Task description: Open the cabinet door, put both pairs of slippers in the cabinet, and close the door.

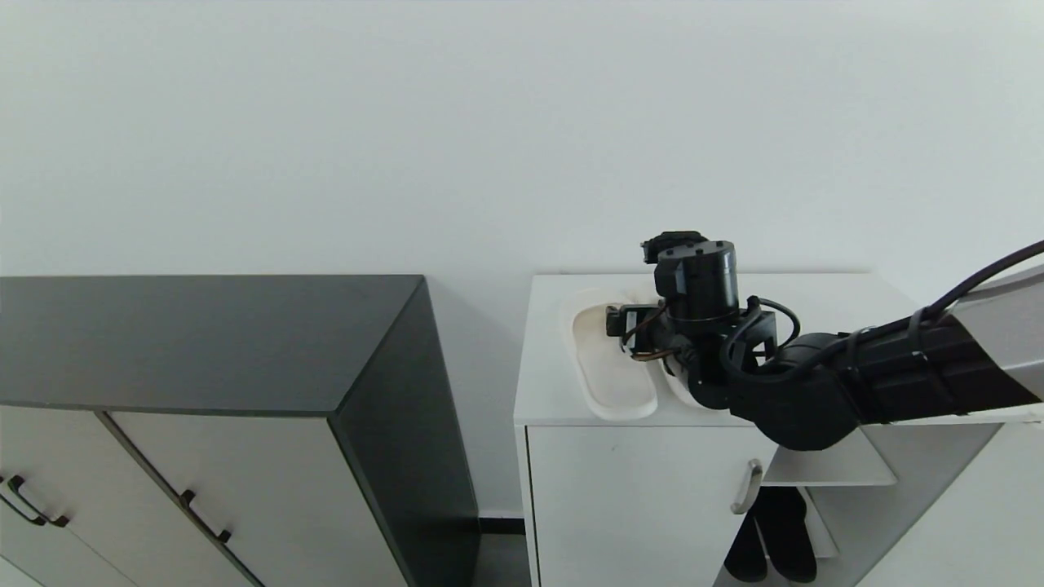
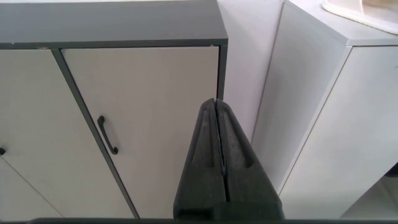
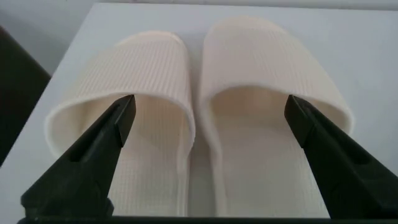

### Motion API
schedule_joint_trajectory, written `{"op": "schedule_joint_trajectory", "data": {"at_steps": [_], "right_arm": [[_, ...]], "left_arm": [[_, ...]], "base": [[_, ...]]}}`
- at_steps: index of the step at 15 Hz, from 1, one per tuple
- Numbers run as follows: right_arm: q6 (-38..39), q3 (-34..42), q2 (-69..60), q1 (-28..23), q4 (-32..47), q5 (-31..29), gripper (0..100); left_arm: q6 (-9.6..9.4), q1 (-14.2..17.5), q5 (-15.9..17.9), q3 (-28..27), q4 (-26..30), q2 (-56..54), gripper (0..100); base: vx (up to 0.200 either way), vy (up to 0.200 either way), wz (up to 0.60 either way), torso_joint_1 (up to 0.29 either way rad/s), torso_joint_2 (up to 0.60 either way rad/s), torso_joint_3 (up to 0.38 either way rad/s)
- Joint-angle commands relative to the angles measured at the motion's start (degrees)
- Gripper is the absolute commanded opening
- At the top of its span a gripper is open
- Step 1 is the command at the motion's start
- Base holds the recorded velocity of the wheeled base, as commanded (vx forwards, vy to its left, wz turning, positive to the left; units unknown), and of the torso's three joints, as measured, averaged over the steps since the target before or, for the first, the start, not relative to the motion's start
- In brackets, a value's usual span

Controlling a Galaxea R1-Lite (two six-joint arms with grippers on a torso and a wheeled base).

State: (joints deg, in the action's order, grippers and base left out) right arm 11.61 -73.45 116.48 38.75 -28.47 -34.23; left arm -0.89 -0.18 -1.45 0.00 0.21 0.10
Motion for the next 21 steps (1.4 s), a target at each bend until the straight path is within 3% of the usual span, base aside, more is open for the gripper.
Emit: {"op": "schedule_joint_trajectory", "data": {"at_steps": [1,8,9,16,21], "right_arm": [[0.0,-2.5,3.2,-0.4,0.0,0.0,100],[-0.1,-4.7,6.8,-0.5,-0.3,2.2,100],[-0.2,-5.4,7.4,-0.6,-0.4,2.2,0],[-2.4,-6.3,5.7,-0.1,-0.5,1.8,0],[-1.6,10.9,-9.5,7.7,-0.5,2.4,0]], "left_arm": [[0.01,0.0,0.0,0.0,0.1,0.0,0],[0.1,0.0,0.0,0.0,0.0,0.0,0],[0.1,0.0,0.0,0.0,0.1,0.0,0],[0.01,0.0,0.0,0.0,0.0,0.0,0],[-0.08,0.0,-0.1,0.0,0.0,0.0,0]], "base": [[0.0,0.0,0.0,0.0,0.0,0.0],[0.0,0.0,0.0,0.0,0.0,0.0],[0.0,0.0,0.0,0.0,0.0,0.0],[0.0,0.0,0.0,0.0,0.0,0.0],[0.0,0.0,0.0,0.0,0.0,0.0]]}}
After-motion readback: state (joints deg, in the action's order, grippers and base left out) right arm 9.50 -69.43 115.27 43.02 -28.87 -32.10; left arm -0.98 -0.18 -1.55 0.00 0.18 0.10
